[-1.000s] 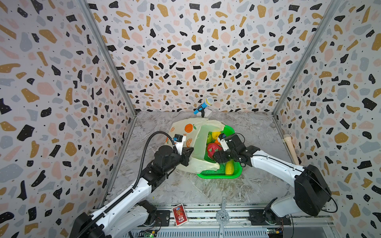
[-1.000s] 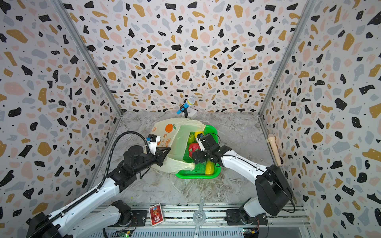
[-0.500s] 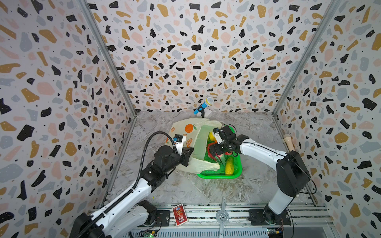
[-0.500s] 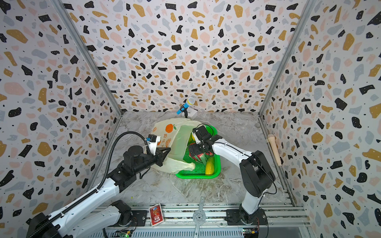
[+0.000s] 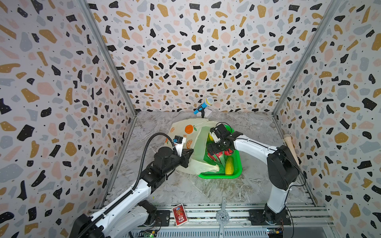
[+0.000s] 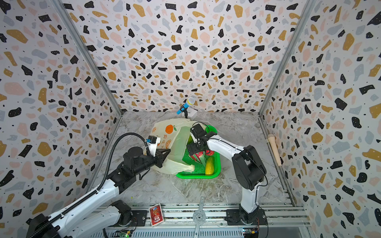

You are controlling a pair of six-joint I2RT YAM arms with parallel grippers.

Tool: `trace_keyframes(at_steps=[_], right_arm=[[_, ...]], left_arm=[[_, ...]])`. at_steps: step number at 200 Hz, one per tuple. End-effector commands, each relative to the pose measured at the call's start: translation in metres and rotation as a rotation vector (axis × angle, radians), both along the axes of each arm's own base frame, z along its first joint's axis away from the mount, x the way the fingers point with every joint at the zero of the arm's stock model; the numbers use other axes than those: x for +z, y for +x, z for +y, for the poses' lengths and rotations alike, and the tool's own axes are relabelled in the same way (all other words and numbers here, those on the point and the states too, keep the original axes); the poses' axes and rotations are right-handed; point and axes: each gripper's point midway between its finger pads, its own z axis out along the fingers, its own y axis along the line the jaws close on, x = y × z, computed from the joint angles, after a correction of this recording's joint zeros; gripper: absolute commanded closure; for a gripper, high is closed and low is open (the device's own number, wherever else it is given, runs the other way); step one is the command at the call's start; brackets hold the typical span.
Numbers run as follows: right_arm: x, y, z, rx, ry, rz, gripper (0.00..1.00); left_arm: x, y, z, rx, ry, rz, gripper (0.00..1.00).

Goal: Place the fruits into the plastic bag

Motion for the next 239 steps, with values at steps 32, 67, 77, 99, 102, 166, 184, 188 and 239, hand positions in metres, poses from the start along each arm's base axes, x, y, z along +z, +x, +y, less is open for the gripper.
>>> trace_keyframes(at_steps=[32, 67, 77, 99, 102, 166, 184, 188, 239], right_arm=[[-0.056, -0.033, -0.005, 0.027, -0.169, 0.13, 0.01], [-0.046, -0.034, 0.007, 0.055, -0.089, 0.105, 0.29], [-0.034, -0.034, 0.015, 0.075, -0.026, 0.077, 0.47], [-0.002, -0.036, 0.028, 0.107, 0.101, 0.016, 0.79], [0.002, -0.036, 0.029, 0.109, 0.114, 0.008, 0.84], [0.067, -0.032, 0.019, 0.078, 0.293, -0.113, 1.0], [0.083, -0.031, 0.012, 0.063, 0.341, -0.136, 1.0], [0.086, -0.031, 0.009, 0.06, 0.352, -0.14, 1.0], [0.114, -0.03, -0.004, 0.059, 0.434, -0.163, 1.0]], left_arm=[[0.012, 0.002, -0.001, -0.007, -0.017, -0.052, 1.0], [0.011, 0.001, 0.0, -0.004, -0.014, -0.049, 1.0], [0.011, 0.002, 0.0, -0.002, -0.013, -0.049, 1.0], [0.011, 0.002, 0.0, -0.001, -0.012, -0.048, 1.0], [0.011, 0.002, 0.0, -0.002, -0.012, -0.046, 1.0], [0.013, 0.002, 0.0, -0.004, -0.009, -0.048, 1.0], [0.014, 0.003, -0.001, -0.006, -0.009, -0.05, 1.0], [0.015, 0.003, -0.001, -0.006, -0.009, -0.049, 1.0], [0.019, 0.005, -0.003, -0.011, -0.006, -0.055, 1.0]])
